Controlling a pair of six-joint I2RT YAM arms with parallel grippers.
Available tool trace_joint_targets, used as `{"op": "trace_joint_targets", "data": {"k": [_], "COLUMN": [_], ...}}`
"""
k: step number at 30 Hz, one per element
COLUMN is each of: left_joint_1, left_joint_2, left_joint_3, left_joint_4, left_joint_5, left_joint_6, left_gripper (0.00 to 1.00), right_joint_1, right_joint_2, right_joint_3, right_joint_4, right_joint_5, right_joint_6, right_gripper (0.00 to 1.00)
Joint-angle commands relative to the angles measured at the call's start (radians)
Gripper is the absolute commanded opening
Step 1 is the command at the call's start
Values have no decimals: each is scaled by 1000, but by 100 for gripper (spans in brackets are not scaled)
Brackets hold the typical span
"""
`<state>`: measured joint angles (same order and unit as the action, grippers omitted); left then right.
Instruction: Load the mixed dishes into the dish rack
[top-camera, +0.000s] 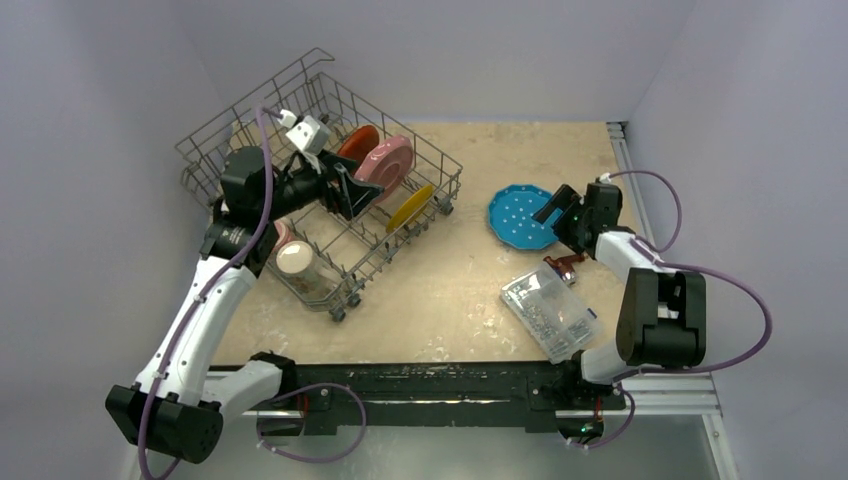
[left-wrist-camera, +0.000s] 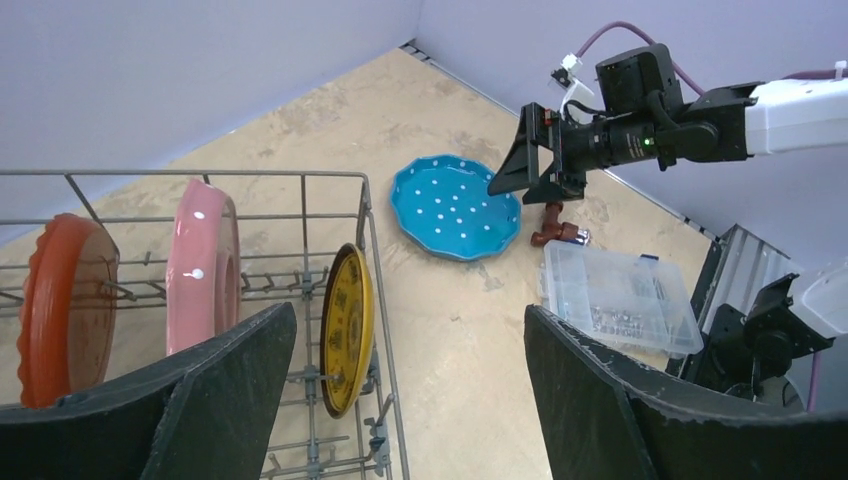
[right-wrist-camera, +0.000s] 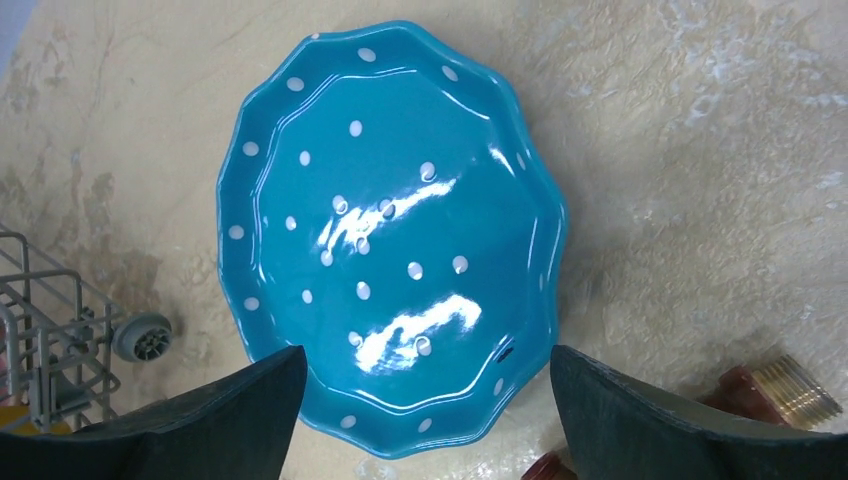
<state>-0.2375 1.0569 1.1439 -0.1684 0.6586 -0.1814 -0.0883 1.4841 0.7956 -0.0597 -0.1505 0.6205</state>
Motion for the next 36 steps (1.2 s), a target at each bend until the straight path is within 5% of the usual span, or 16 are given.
{"op": "trace_joint_targets", "data": {"k": [1,8,21,31,36], "left_joint_1": [-36,-82,-97,-148,-203], "left_joint_2": [-19,17,60,95,110], "left_joint_3": [-45,-54,-36,-26,-24], "left_joint_4": [131,121,73,15,-12], "left_joint_5": [-2,1,-16,-56,-86], "left_joint_6": [-20,-14,1,78,128], "left_gripper": [82,82,81,81,81], "right_joint_1": [-40,-50,-50,-50,-51], "right_joint_2": [9,69,126,207,219], "right_joint_3": [-9,-6,-12,-1,5], "right_joint_4": [86,110,83,80,78], "right_joint_5": [1,47,78,71,37], "right_joint_6": [13,12,40,76,82], "right_gripper": [91,80,38,33,11]}}
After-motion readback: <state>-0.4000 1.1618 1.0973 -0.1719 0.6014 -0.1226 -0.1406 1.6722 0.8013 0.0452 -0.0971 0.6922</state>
